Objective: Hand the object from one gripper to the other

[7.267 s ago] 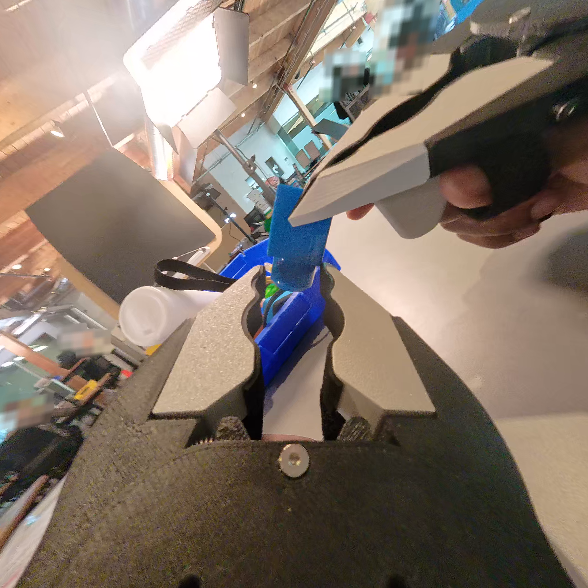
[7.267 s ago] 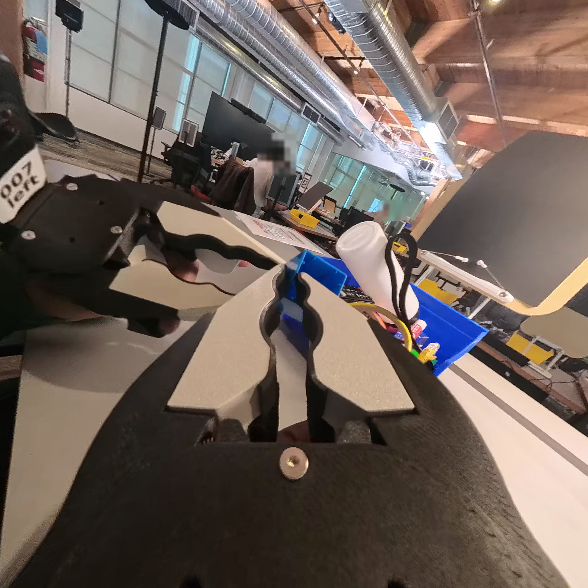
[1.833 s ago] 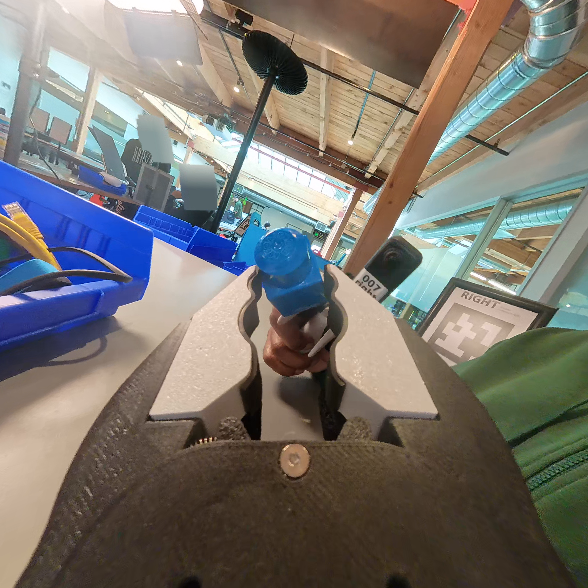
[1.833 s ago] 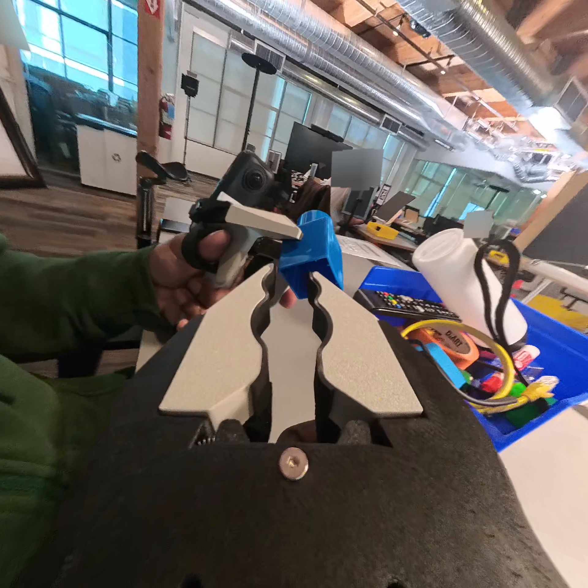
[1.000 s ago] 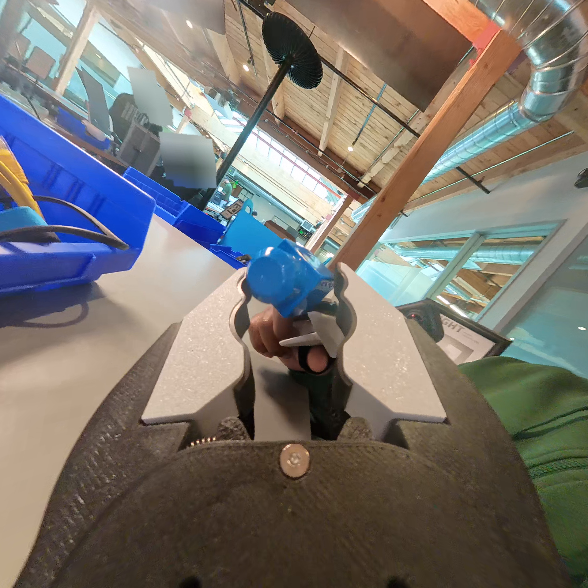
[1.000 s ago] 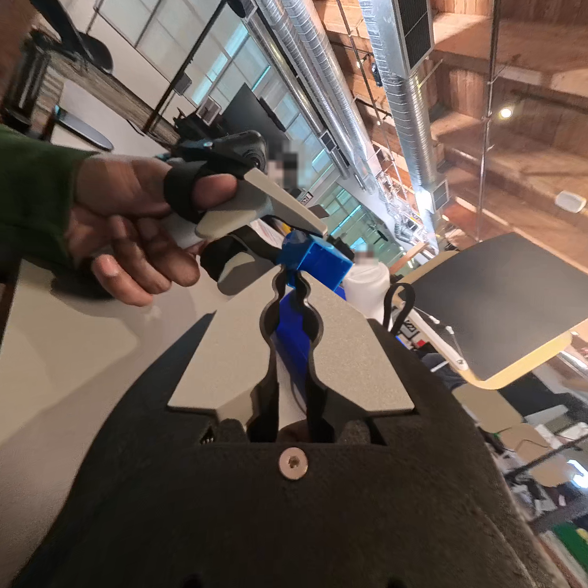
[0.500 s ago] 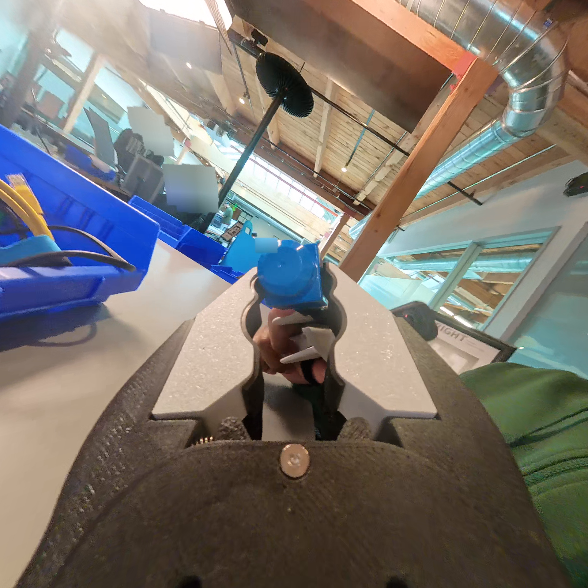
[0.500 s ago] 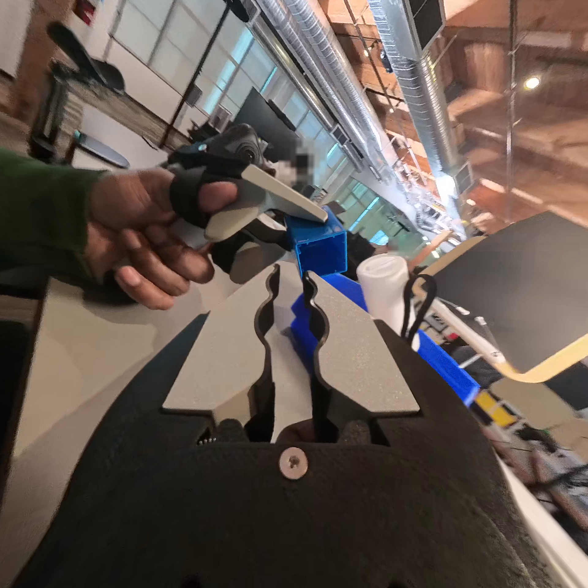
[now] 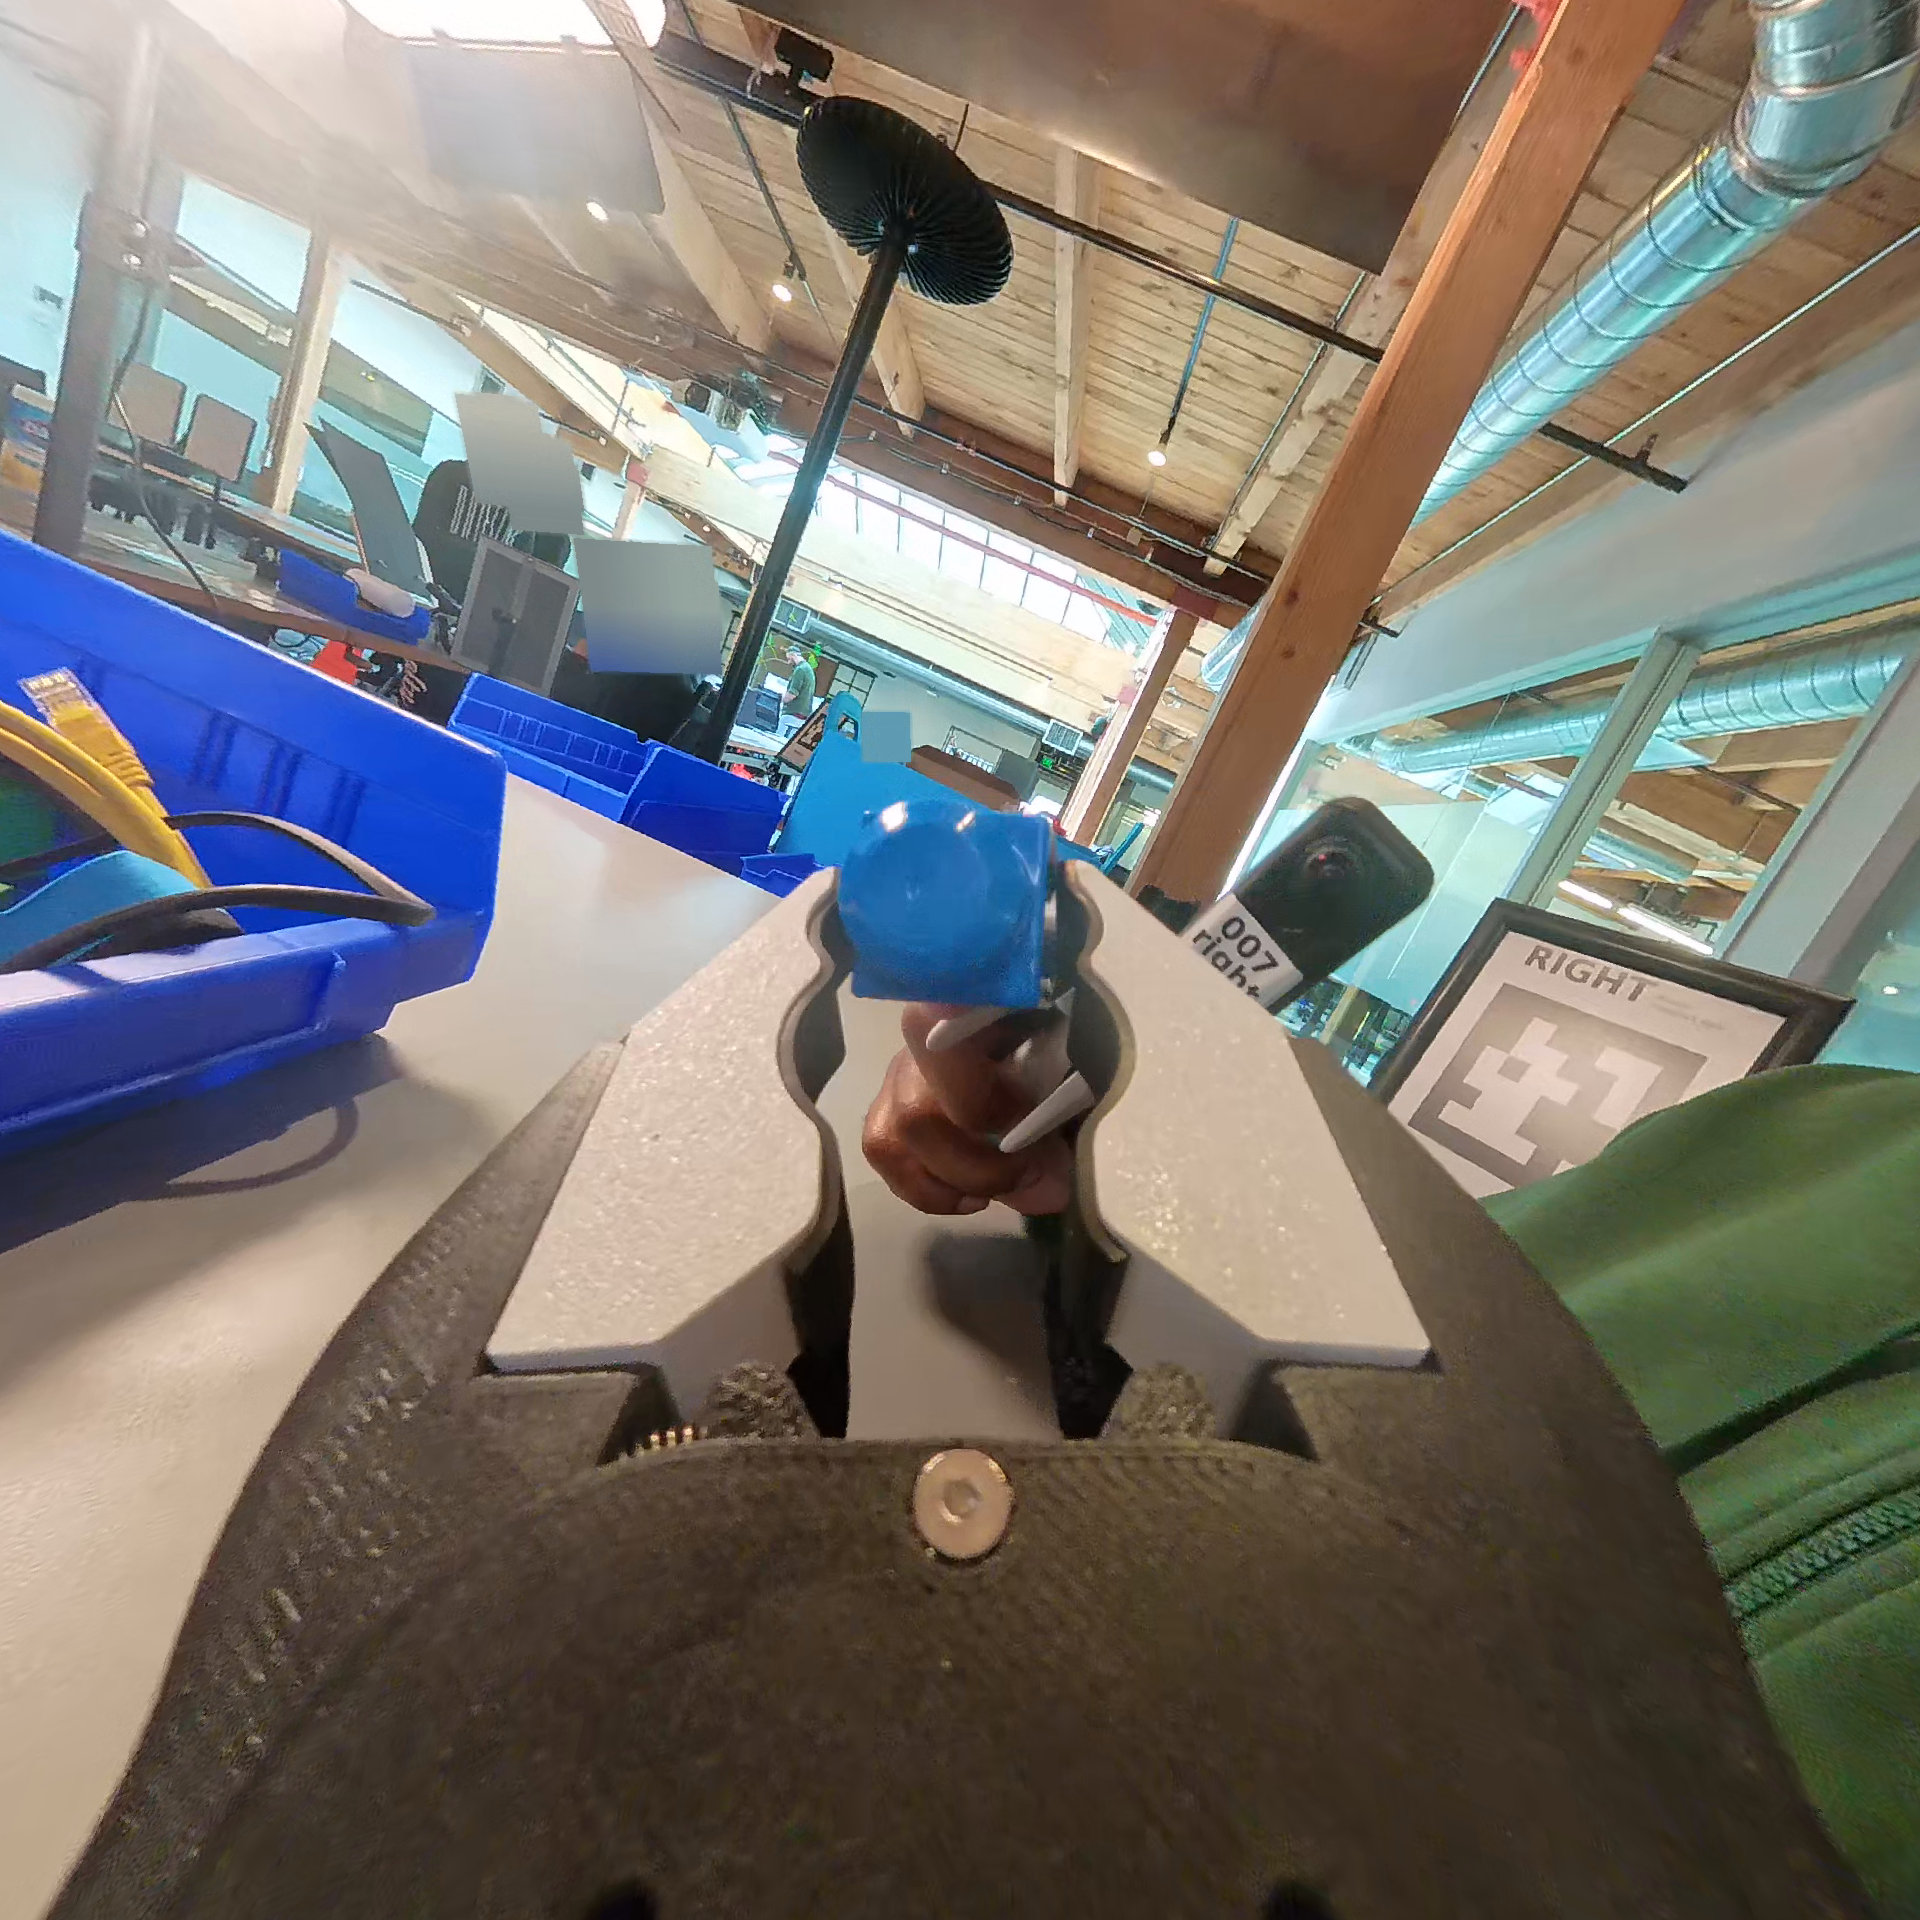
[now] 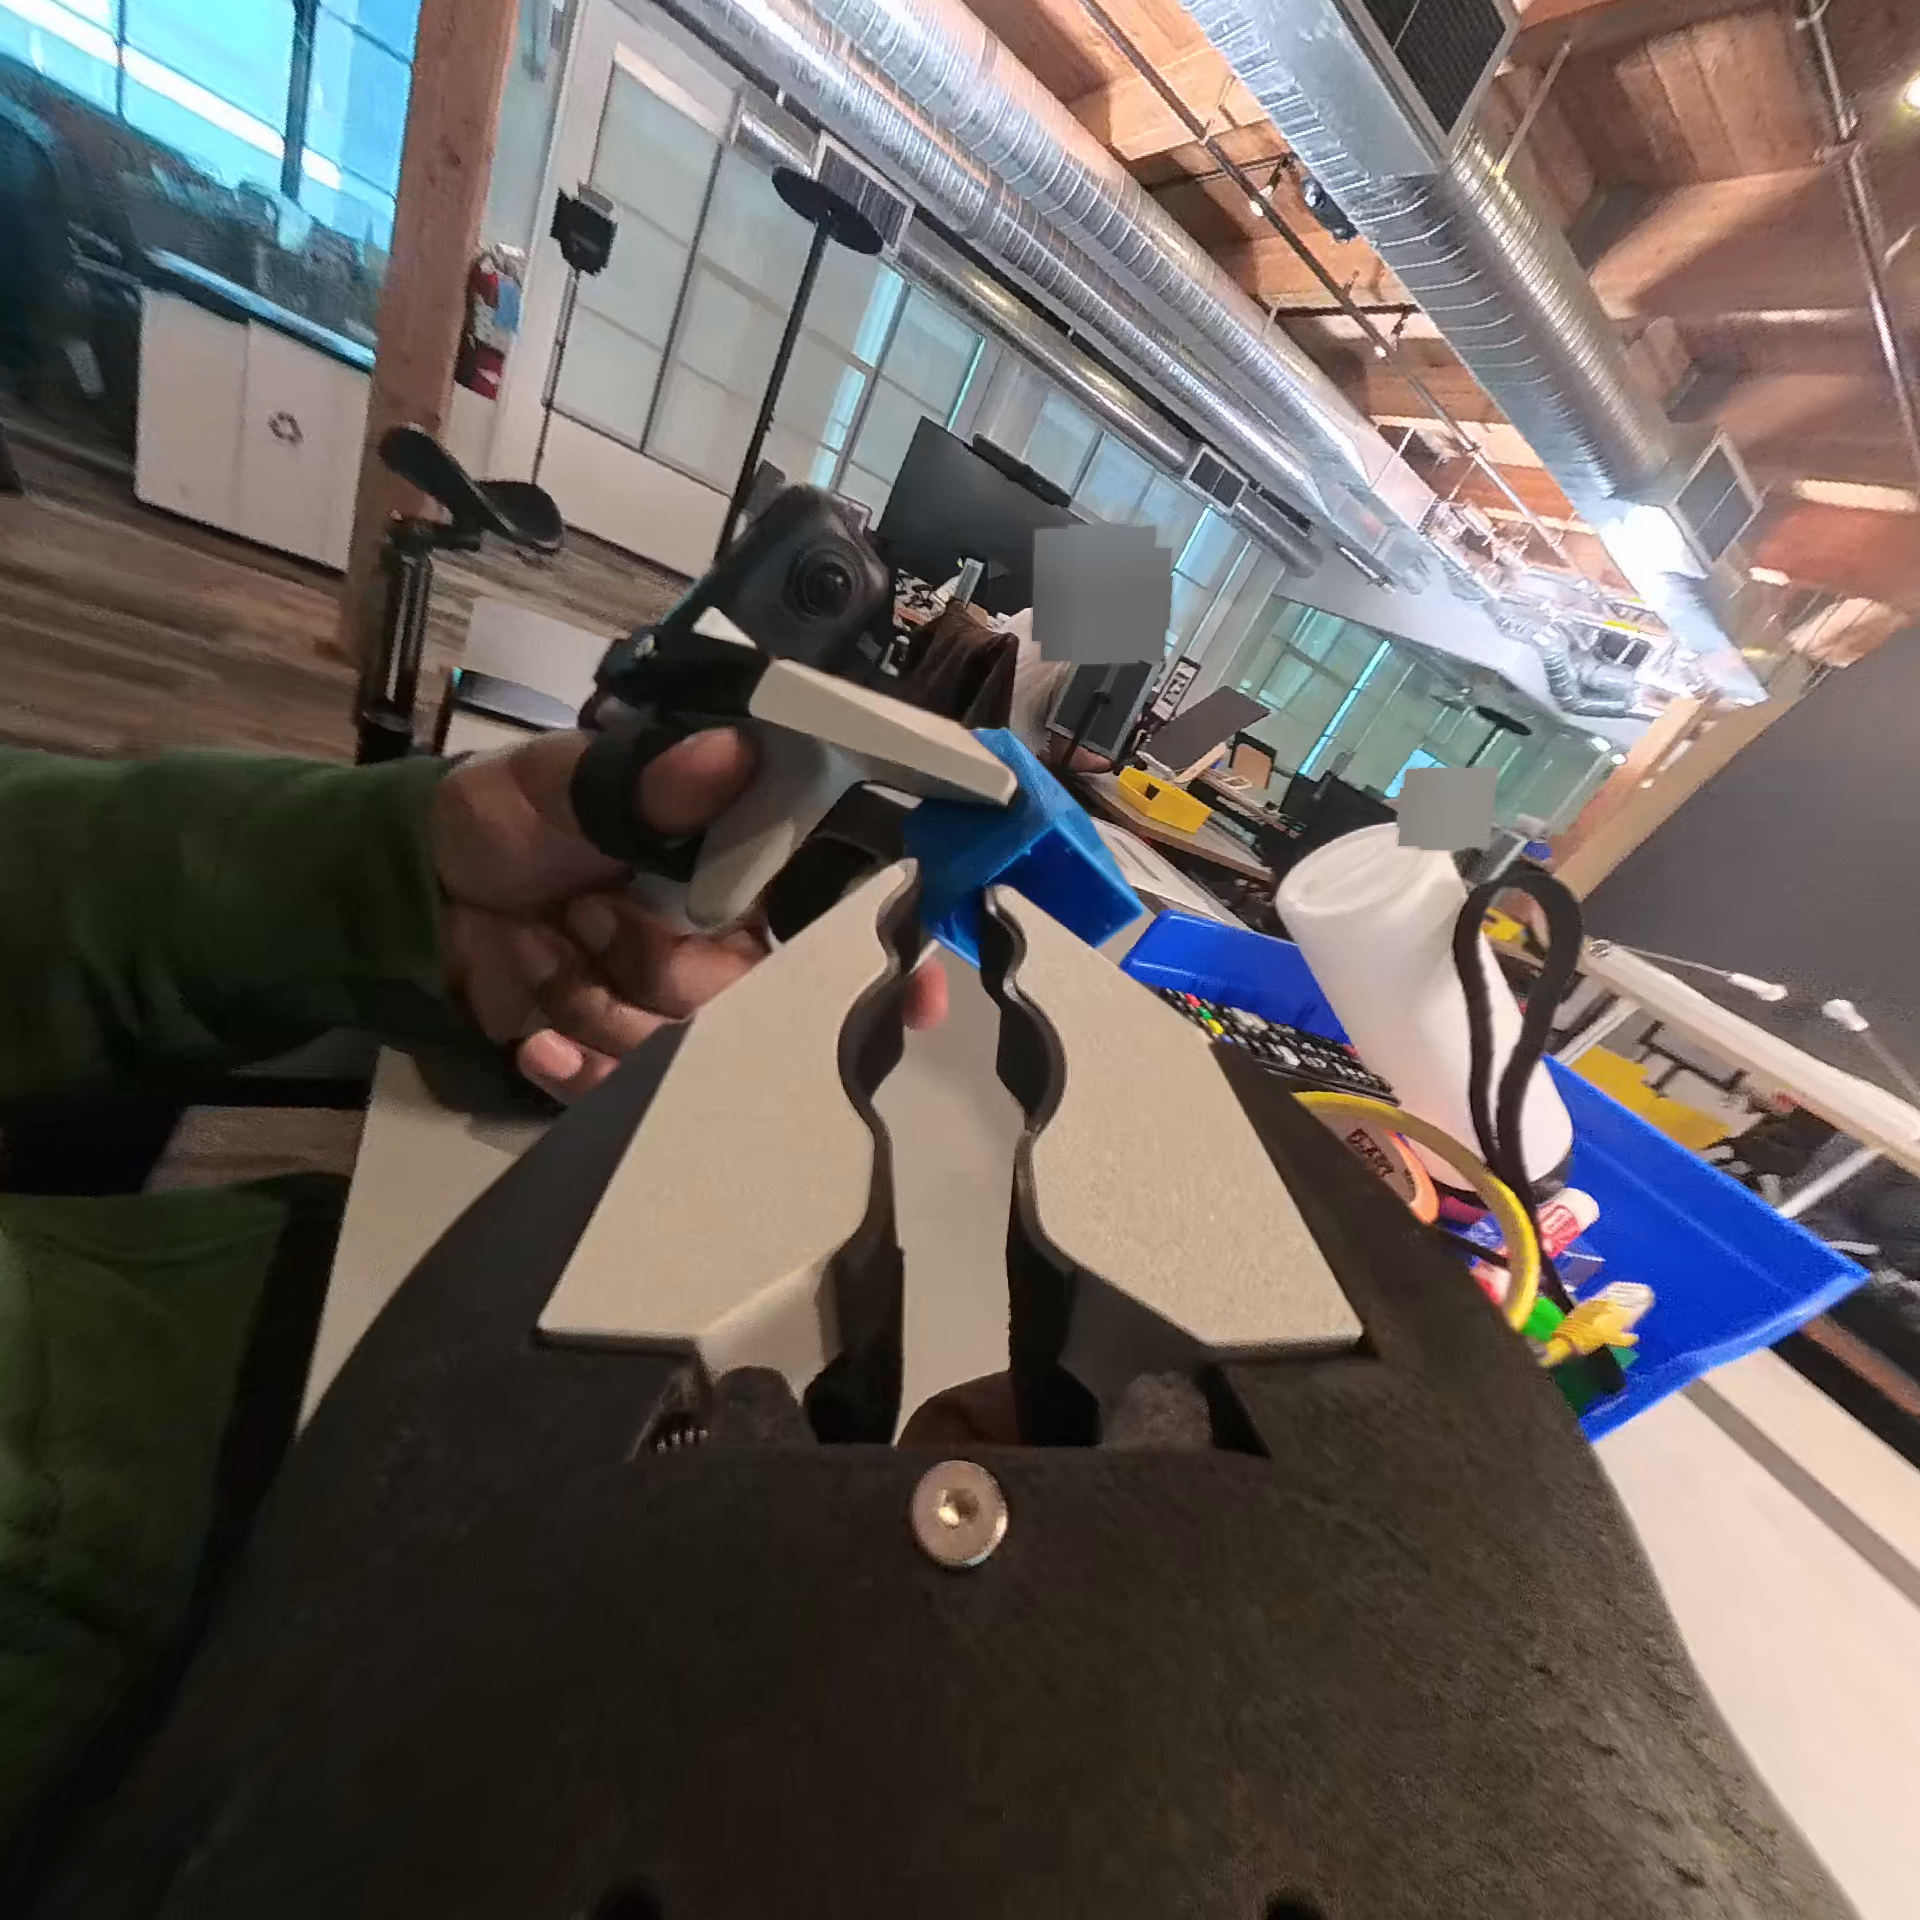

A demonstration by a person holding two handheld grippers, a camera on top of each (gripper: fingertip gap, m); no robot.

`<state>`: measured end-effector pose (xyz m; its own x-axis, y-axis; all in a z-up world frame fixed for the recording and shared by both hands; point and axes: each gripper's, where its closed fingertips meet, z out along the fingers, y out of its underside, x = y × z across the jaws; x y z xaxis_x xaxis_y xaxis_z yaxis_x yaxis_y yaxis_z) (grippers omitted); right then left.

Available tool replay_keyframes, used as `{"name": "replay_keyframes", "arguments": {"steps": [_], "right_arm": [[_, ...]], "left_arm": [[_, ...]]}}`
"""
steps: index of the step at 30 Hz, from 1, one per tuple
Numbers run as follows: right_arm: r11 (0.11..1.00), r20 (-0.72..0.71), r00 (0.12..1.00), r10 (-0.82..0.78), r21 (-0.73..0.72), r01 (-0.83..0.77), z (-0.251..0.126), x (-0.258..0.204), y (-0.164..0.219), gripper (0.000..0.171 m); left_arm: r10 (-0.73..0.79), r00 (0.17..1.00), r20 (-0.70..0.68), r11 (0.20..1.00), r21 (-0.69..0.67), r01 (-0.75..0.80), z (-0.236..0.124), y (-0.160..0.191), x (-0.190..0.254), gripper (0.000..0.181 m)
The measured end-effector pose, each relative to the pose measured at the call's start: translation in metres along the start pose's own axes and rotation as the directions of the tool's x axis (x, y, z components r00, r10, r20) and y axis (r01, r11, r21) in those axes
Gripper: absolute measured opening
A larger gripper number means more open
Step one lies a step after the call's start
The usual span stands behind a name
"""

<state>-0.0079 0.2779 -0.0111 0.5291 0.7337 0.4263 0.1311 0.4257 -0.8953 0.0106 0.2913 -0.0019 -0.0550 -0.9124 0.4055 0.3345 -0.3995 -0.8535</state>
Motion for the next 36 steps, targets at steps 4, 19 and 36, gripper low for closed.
{"name": "replay_keyframes", "arguments": {"steps": [4, 19, 36], "right_arm": [[0.991, -0.039, 0.991, -0.128, -0.043, 0.126, 0.003, -0.001, 0.007, 0.006], [0.913, -0.135, 0.906, -0.401, -0.135, 0.384, 0.007, 0.005, 0.017, 0.006], [0.998, -0.023, 0.998, 0.058, 0.014, -0.058, -0.001, 0.007, -0.002, 0.017]], "left_arm": [[-0.036, 0.999, 0.017, 0.999, -0.012, 0.036, 0.001, 0.002, -0.004, 0.054], [-0.204, 0.979, 0.007, 0.978, -0.035, 0.204, -0.001, 0.004, -0.012, 0.054], [-0.029, 0.999, 0.035, 0.999, 0.016, 0.028, -0.005, -0.006, -0.008, 0.040]]}}
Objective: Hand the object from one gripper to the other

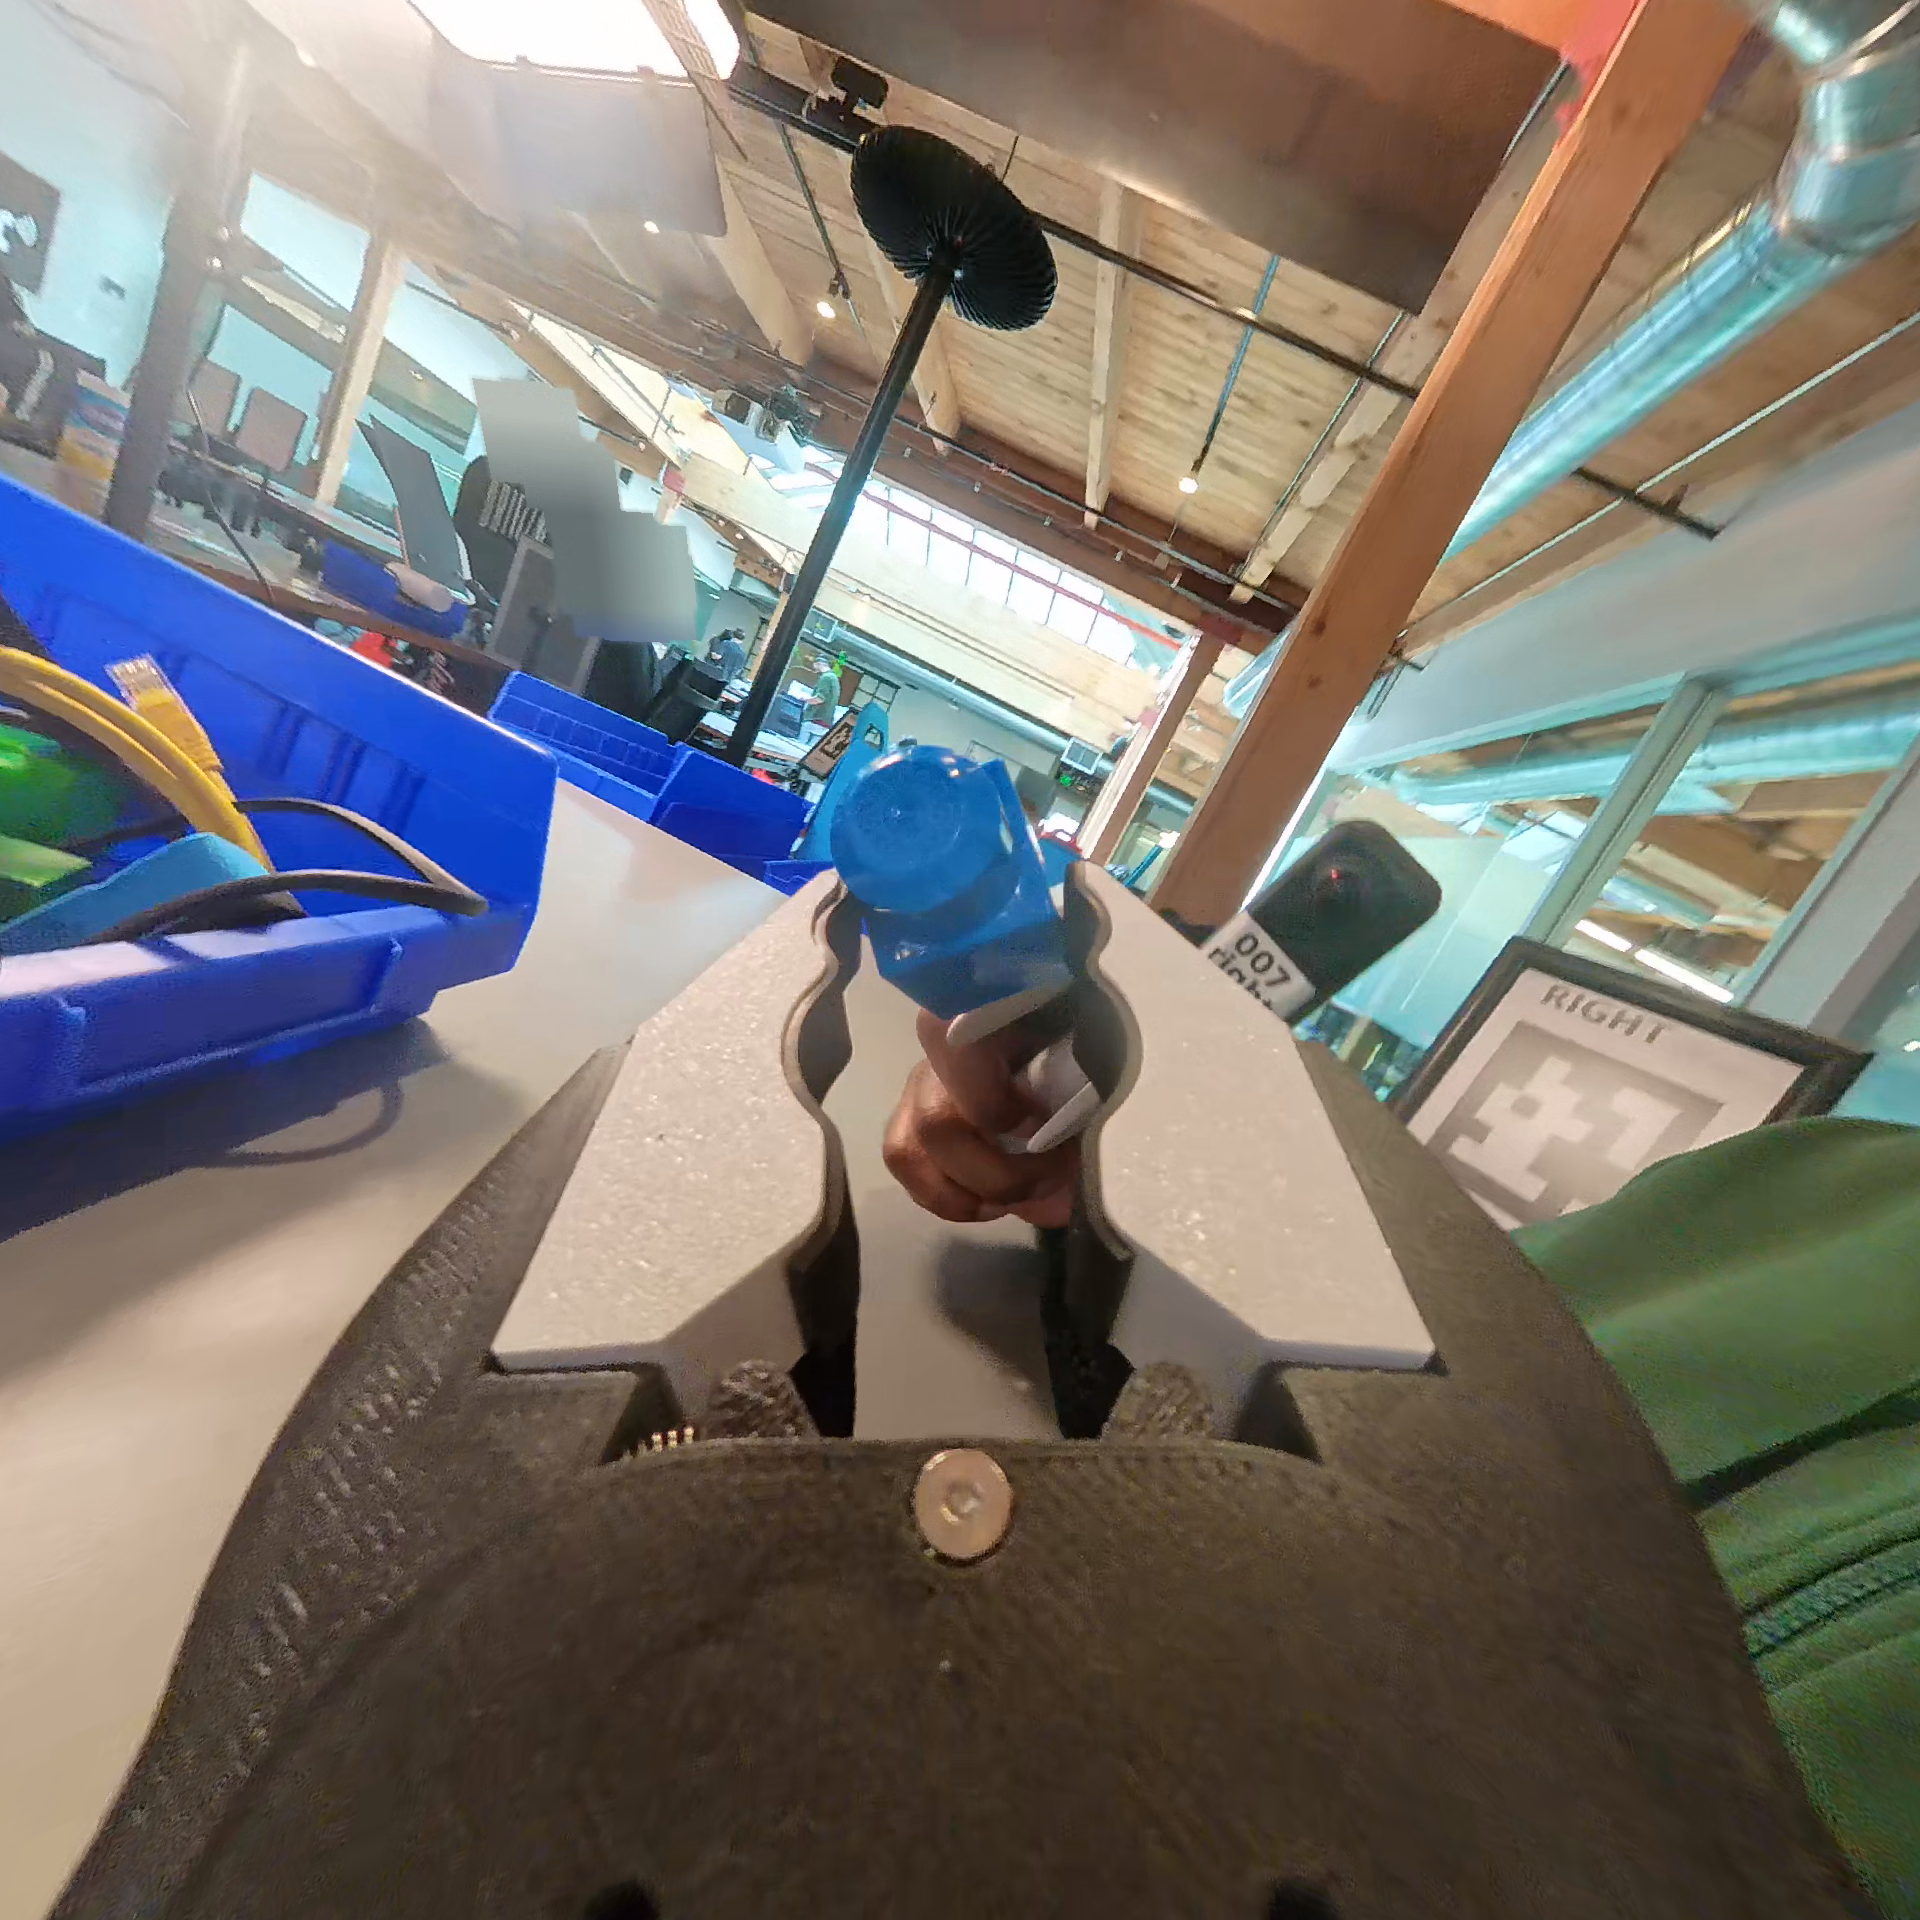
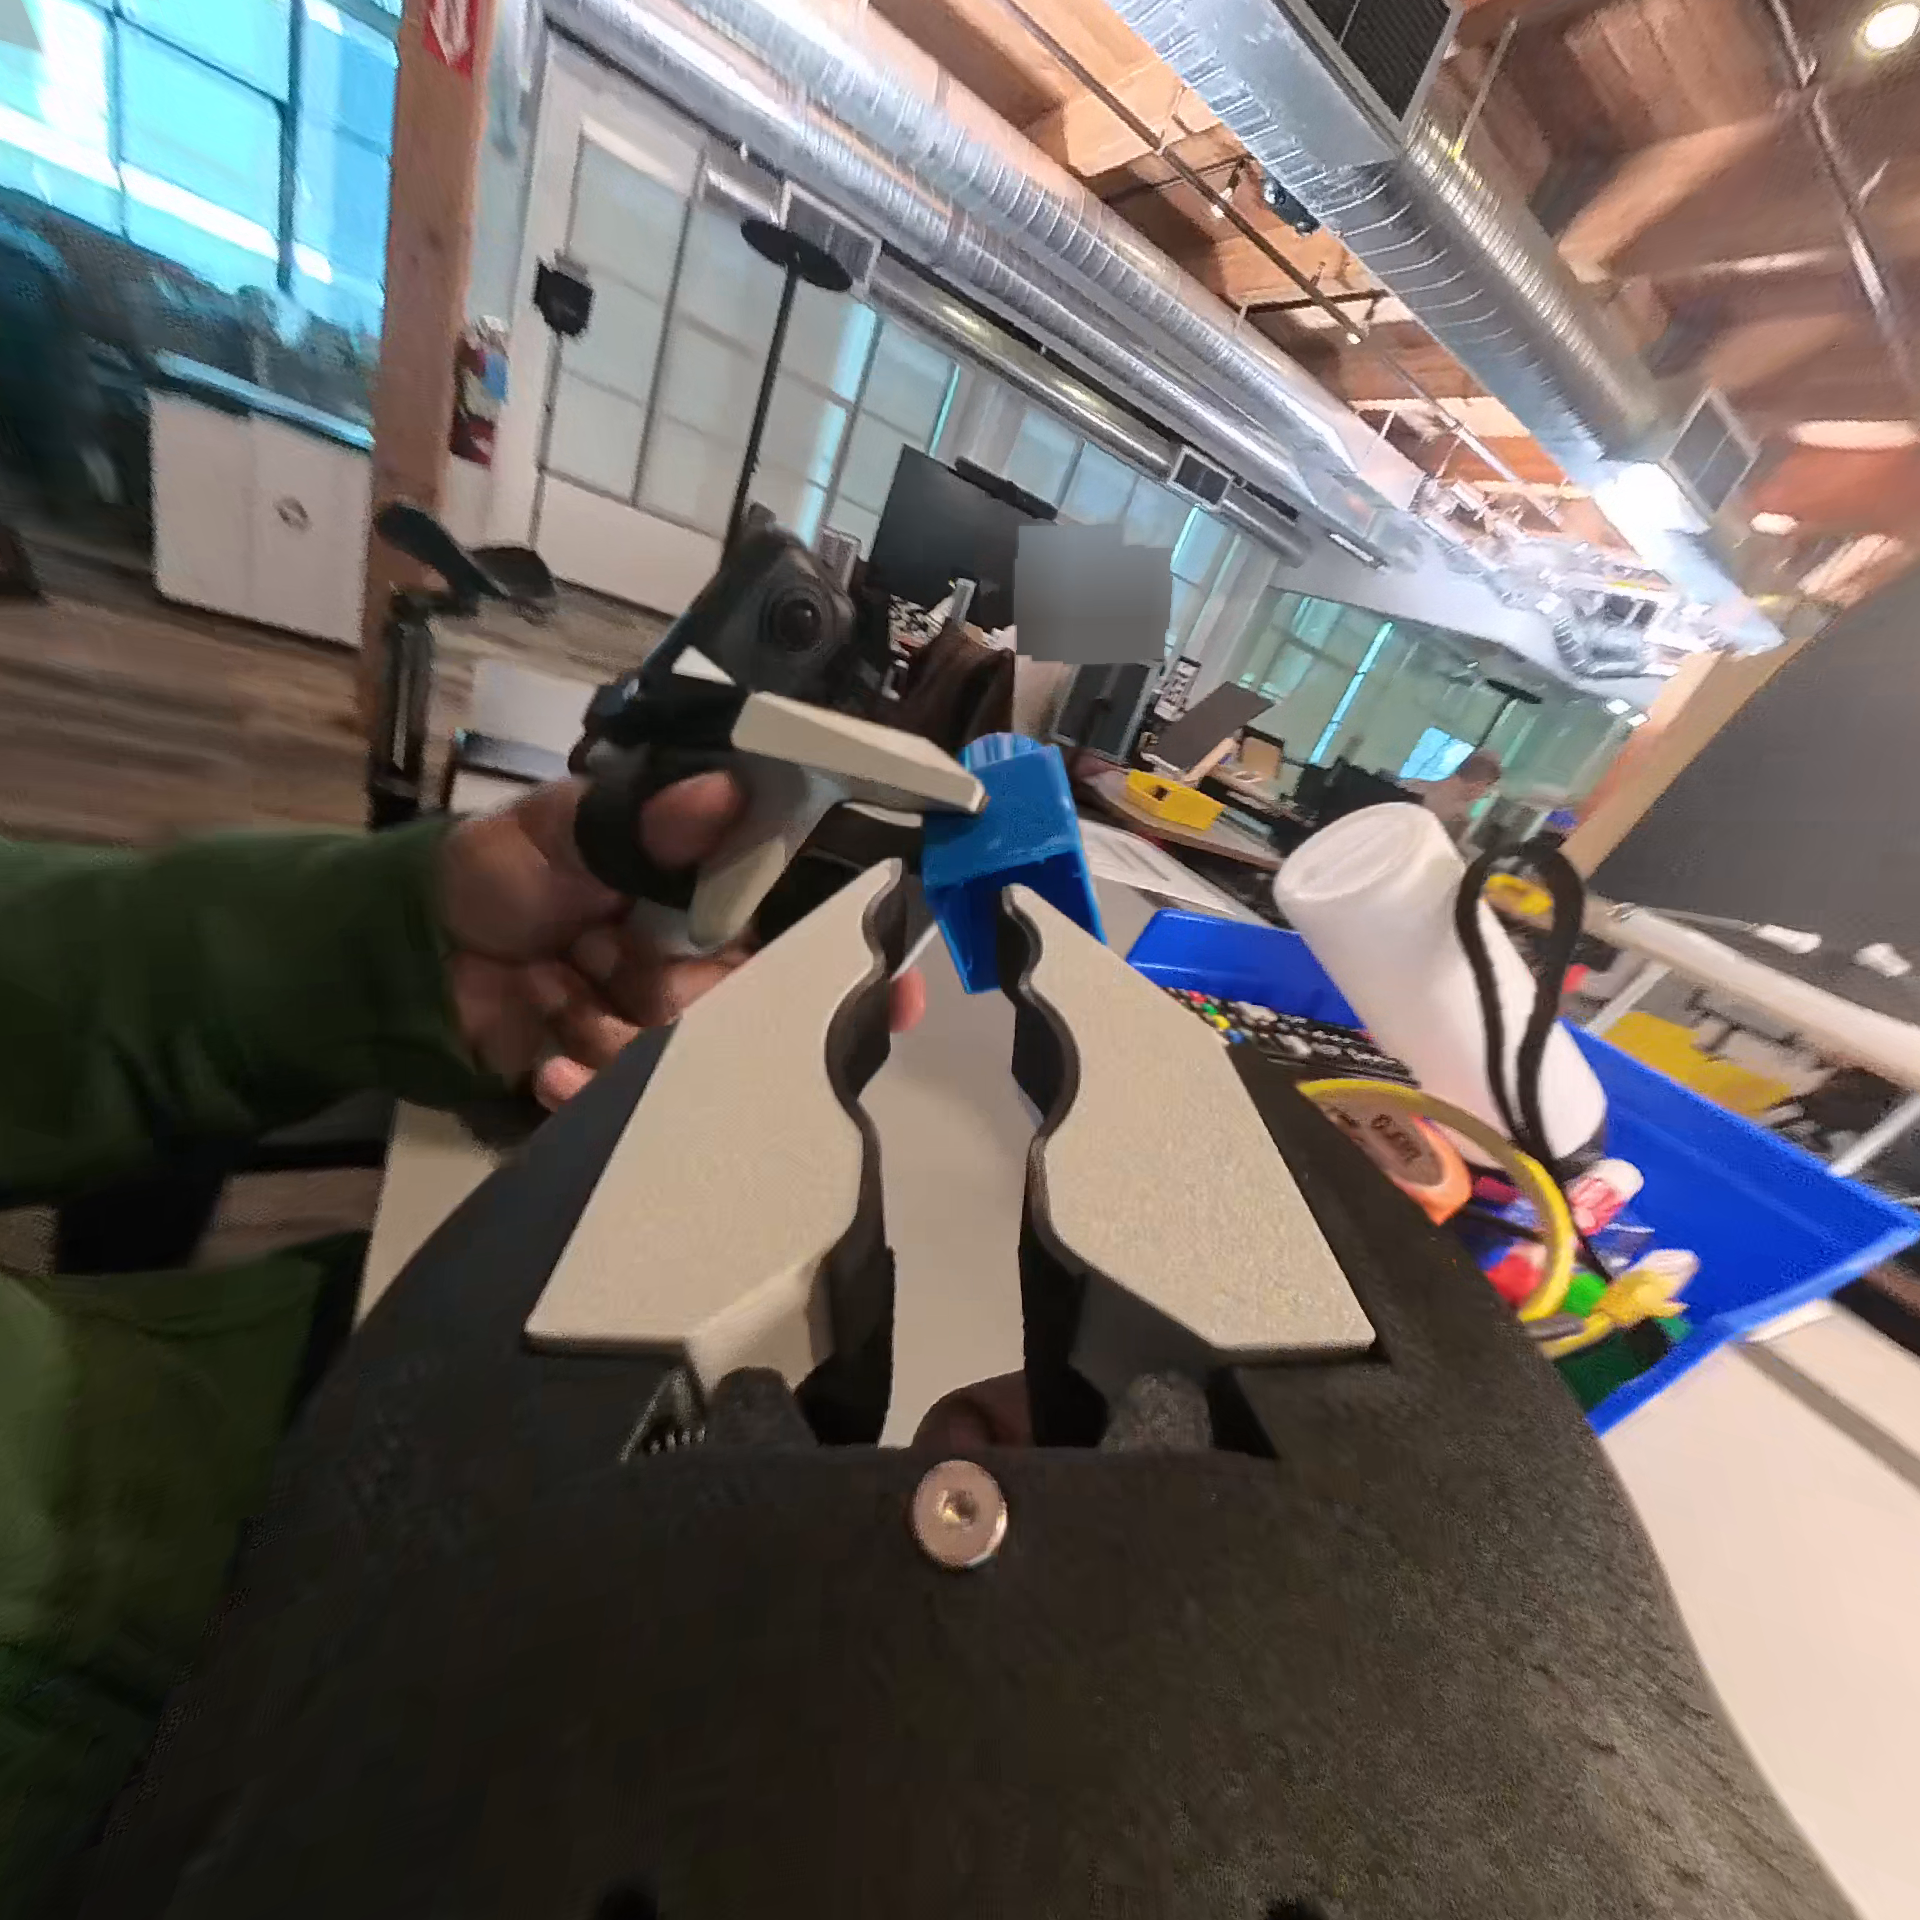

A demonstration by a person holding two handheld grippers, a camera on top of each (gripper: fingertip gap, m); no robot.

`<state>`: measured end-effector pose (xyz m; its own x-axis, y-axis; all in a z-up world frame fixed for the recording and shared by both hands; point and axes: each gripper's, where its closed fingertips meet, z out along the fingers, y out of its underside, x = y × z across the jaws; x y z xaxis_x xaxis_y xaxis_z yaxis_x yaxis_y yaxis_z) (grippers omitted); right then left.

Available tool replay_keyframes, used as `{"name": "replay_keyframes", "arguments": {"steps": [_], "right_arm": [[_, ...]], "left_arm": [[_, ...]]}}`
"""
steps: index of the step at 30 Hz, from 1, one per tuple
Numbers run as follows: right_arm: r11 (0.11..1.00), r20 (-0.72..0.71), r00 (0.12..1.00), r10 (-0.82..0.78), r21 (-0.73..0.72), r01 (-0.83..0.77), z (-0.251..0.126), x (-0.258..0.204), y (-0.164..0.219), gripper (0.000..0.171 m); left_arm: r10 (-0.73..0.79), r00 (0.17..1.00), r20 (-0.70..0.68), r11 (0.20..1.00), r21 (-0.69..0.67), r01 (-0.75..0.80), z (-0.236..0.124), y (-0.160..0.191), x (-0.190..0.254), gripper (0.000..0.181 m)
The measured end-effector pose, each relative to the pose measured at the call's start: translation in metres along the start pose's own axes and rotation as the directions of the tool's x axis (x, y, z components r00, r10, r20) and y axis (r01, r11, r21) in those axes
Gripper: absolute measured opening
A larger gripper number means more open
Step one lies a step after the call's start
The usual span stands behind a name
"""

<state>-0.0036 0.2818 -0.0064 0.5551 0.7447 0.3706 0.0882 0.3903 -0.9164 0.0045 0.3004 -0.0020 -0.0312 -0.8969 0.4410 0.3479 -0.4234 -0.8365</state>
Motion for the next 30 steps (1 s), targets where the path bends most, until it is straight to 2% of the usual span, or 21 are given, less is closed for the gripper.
{"name": "replay_keyframes", "arguments": {"steps": [5, 9, 12, 16, 23, 30], "right_arm": [[0.981, 0.054, 0.980, 0.192, 0.012, -0.193, -0.002, 0.005, -0.001, 0.015], [0.984, 0.061, 0.983, 0.174, 0.034, -0.176, -0.003, 0.004, -0.005, 0.009], [0.997, 0.030, 0.998, 0.063, 0.037, -0.065, -0.003, 0.001, -0.006, 0.007], [0.991, -0.040, 0.990, -0.132, -0.016, 0.132, 0.001, -0.001, 0.002, 0.003], [0.977, -0.073, 0.974, -0.215, -0.021, 0.214, 0.001, 0.000, 0.002, 0.003], [0.883, -0.152, 0.870, -0.469, -0.121, 0.454, 0.006, 0.002, 0.013, 0.003]], "left_arm": [[0.095, 0.995, 0.009, 0.995, -0.029, -0.095, 0.004, 0.006, 0.005, 0.040], [0.094, 0.995, -0.015, 0.995, -0.025, -0.095, 0.005, 0.006, 0.009, 0.039], [0.052, 0.998, -0.029, 0.998, -0.020, -0.052, 0.005, 0.006, 0.009, 0.039], [-0.017, 0.999, -0.031, 1.000, -0.022, 0.016, 0.005, 0.006, 0.006, 0.052], [-0.085, 0.994, -0.071, 0.996, -0.008, 0.085, 0.003, 0.003, 0.008, 0.050], [-0.144, 0.988, -0.055, 0.988, -0.059, 0.141, 0.006, 0.010, 0.003, 0.055]]}}
